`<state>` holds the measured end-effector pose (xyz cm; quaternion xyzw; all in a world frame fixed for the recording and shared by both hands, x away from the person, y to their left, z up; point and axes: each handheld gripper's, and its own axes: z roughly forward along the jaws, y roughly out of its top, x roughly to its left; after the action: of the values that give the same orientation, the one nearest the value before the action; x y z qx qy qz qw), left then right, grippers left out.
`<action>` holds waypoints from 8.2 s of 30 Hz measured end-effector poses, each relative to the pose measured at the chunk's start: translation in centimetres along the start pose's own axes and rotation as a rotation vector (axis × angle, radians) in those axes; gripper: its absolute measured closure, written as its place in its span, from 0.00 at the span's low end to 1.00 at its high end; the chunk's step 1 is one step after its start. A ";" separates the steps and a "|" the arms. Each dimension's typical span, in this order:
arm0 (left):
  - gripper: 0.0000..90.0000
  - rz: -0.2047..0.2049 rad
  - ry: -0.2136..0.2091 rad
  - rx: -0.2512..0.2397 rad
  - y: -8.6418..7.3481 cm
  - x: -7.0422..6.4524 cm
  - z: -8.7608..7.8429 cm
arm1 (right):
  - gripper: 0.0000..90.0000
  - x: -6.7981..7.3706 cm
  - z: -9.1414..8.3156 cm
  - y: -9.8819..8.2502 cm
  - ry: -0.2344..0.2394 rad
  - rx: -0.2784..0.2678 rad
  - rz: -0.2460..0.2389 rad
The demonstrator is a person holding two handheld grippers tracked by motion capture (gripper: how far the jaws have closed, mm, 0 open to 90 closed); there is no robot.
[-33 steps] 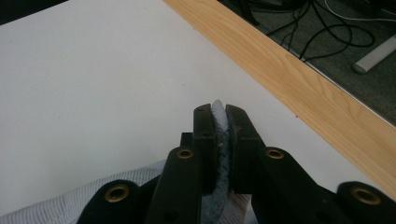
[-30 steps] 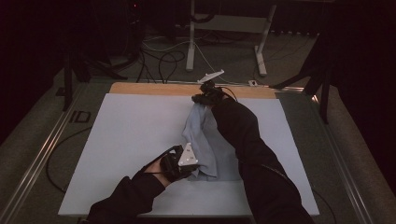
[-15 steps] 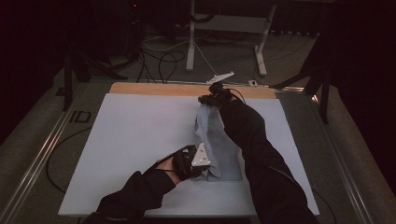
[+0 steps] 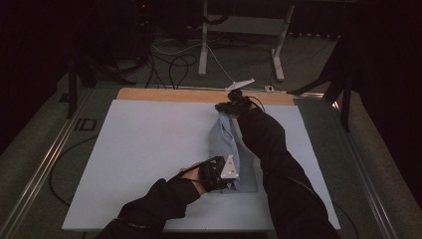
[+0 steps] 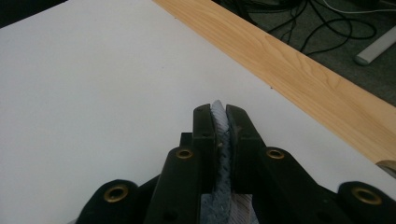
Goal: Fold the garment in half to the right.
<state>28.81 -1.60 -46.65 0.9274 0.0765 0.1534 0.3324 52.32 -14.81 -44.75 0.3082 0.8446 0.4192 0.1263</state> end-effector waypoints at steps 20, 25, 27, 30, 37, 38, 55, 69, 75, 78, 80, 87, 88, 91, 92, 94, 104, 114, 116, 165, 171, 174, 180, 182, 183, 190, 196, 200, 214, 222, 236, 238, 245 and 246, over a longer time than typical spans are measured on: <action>0.92 0.052 -0.029 0.052 1.5 -0.3 3.4 | 0.92 -1.7 -0.6 -1.3 0.024 0.005 0.027; 0.92 0.046 -0.028 0.057 1.7 -0.2 3.9 | 0.92 -1.9 -0.1 -1.5 0.043 0.007 0.024; 0.92 0.041 -0.033 0.056 1.7 -0.1 4.2 | 0.91 -1.9 0.1 -1.5 0.047 0.000 0.022; 0.92 0.038 -0.041 0.058 1.9 0.1 4.6 | 0.89 -1.9 0.1 -1.4 0.060 -0.014 0.016; 0.78 0.052 -0.130 0.024 2.4 0.1 5.0 | 0.22 -2.7 -1.0 -1.6 0.107 -0.024 0.040; 0.73 0.062 -0.143 0.024 2.5 0.0 5.1 | 0.17 -2.8 -1.1 -1.7 0.120 -0.025 0.048; 0.52 0.111 -0.240 0.002 3.1 -0.8 4.4 | 0.11 -3.1 -4.3 -1.8 0.084 -0.046 -0.026; 0.37 0.088 -0.261 -0.017 2.4 -0.3 2.2 | 0.11 -1.7 -4.8 -2.5 0.097 -0.077 -0.034; 0.28 0.085 -0.320 -0.026 1.6 0.4 1.3 | 0.11 -0.9 -4.8 -2.9 0.110 -0.088 -0.031; 0.20 0.068 -0.345 -0.033 1.0 0.8 1.0 | 0.11 -0.3 -4.7 -3.1 0.108 -0.090 -0.048; 0.18 0.062 -0.347 -0.040 0.6 1.0 0.7 | 0.11 0.1 -4.6 -3.2 0.111 -0.089 -0.056; 0.01 0.008 -0.311 -0.065 -0.8 1.3 -0.4 | 0.11 0.7 -4.5 -3.6 0.110 -0.095 -0.063; 0.01 -0.004 -0.313 -0.070 -1.1 1.5 -0.7 | 0.11 0.8 -4.5 -3.7 0.110 -0.095 -0.072; 0.01 -0.022 -0.293 -0.093 -2.0 1.9 -1.5 | 0.11 0.9 -4.4 -3.9 0.110 -0.095 -0.073; 0.01 -0.028 -0.287 -0.101 -2.3 2.1 -1.8 | 0.11 0.9 -4.4 -4.0 0.111 -0.092 -0.075; 0.01 -0.029 -0.272 -0.115 -2.9 2.3 -2.4 | 0.11 0.9 -4.4 -4.0 0.105 -0.089 -0.079; 0.01 -0.119 -0.269 -0.133 -6.7 2.9 -4.6 | 0.11 0.7 -4.0 -4.4 0.093 -0.110 -0.034; 0.01 -0.192 -0.194 -0.147 -10.6 2.8 -6.3 | 0.13 0.1 -2.4 -4.3 0.017 -0.099 -0.003; 0.01 -0.205 -0.181 -0.152 -11.0 2.8 -6.5 | 0.17 -0.1 -2.2 -4.4 0.003 -0.088 -0.004; 0.01 -0.465 0.028 -0.268 -20.7 1.9 -11.1 | 0.78 -1.6 1.0 -6.9 -0.198 0.164 0.136; 0.01 -0.467 0.031 -0.281 -20.8 2.1 -11.4 | 0.54 -0.1 -1.8 -6.3 -0.168 0.113 0.122; 0.01 -0.463 0.034 -0.279 -20.8 2.2 -11.5 | 0.43 0.9 -3.3 -6.2 -0.143 0.090 0.098; 0.01 -0.455 0.027 -0.290 -20.7 2.1 -11.8 | 0.21 3.2 -5.8 -6.4 -0.014 0.033 0.054; 0.01 -0.452 0.024 -0.289 -20.7 2.0 -11.8 | 0.19 4.0 -6.3 -6.6 0.030 0.030 0.047; 0.01 -0.449 0.024 -0.285 -20.7 2.0 -11.8 | 0.18 4.4 -6.5 -6.7 0.036 0.033 0.029; 0.01 -0.447 0.026 -0.285 -20.7 2.0 -11.9 | 0.17 7.3 -8.2 -7.8 0.115 0.007 -0.030; 0.01 -0.452 0.027 -0.283 -20.8 2.0 -11.8 | 0.66 9.3 -9.6 -9.4 0.125 -0.005 -0.117; 0.01 -0.447 0.025 -0.285 -20.8 2.0 -11.8 | 1.00 10.2 -10.1 -10.5 0.108 0.011 -0.146; 0.01 -0.445 0.015 -0.277 -20.9 1.8 -11.6 | 1.00 10.8 -7.6 -15.0 0.160 0.132 -0.173; 0.01 -0.443 0.015 -0.278 -20.8 1.8 -11.5 | 1.00 11.5 -8.3 -17.0 0.190 0.141 -0.159; 0.01 -0.433 0.013 -0.277 -20.8 1.7 -11.6 | 1.00 12.5 -9.5 -18.1 0.219 0.153 -0.181; 0.01 -0.435 0.013 -0.280 -20.8 1.7 -11.6 | 1.00 12.4 -9.6 -18.2 0.223 0.151 -0.185; 0.01 -0.432 0.012 -0.279 -20.7 1.7 -11.6 | 1.00 12.2 -9.4 -18.4 0.227 0.141 -0.177; 0.01 -0.430 0.012 -0.278 -20.7 1.7 -11.6 | 1.00 12.3 -9.4 -18.3 0.223 0.145 -0.168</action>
<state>25.68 21.57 -51.04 0.8342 0.2521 0.0940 0.4814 30.66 -21.45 -52.79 0.1962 0.9042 0.3769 0.0439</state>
